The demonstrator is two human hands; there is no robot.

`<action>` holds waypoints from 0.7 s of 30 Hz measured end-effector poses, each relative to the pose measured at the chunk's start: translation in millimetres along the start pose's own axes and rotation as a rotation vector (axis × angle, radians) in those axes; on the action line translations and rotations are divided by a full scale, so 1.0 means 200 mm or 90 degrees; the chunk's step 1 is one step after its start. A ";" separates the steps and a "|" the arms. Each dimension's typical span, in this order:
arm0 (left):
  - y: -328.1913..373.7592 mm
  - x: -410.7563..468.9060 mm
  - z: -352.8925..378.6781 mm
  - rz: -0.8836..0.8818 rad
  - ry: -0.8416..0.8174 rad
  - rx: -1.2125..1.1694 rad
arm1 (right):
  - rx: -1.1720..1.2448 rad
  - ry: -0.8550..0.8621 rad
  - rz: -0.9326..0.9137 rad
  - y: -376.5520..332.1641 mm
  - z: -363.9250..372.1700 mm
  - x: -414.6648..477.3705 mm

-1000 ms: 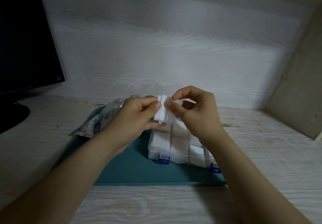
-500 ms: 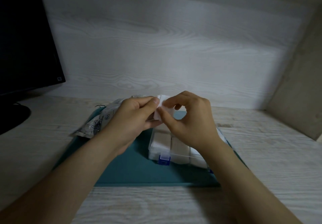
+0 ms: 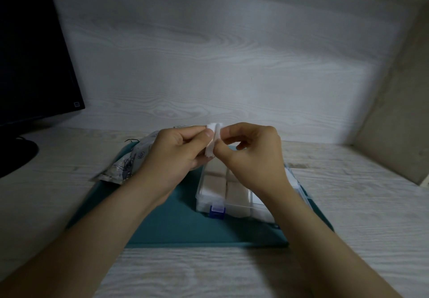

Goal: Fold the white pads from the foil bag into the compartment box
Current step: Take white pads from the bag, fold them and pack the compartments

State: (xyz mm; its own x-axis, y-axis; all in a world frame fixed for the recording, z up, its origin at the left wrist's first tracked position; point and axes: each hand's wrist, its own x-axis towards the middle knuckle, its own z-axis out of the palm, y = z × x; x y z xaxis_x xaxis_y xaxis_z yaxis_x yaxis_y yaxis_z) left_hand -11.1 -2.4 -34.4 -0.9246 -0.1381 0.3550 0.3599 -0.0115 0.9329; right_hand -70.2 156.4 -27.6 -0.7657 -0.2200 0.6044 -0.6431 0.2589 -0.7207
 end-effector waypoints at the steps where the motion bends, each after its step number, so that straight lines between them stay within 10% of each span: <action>1: 0.00 0.00 0.00 0.007 0.005 0.012 | 0.014 0.001 0.013 0.00 0.00 0.00; 21: -0.07 0.00 0.03 0.058 0.117 0.105 | -0.060 0.072 -0.042 -0.06 0.07 -0.06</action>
State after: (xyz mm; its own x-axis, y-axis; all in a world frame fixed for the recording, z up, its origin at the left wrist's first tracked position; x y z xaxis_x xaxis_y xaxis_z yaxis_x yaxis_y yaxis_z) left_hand -16.3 4.0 -46.7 -0.8458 -0.3087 0.4350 0.4014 0.1686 0.9002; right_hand -54.1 142.0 -30.7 -0.7142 -0.1328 0.6872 -0.6848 0.3356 -0.6469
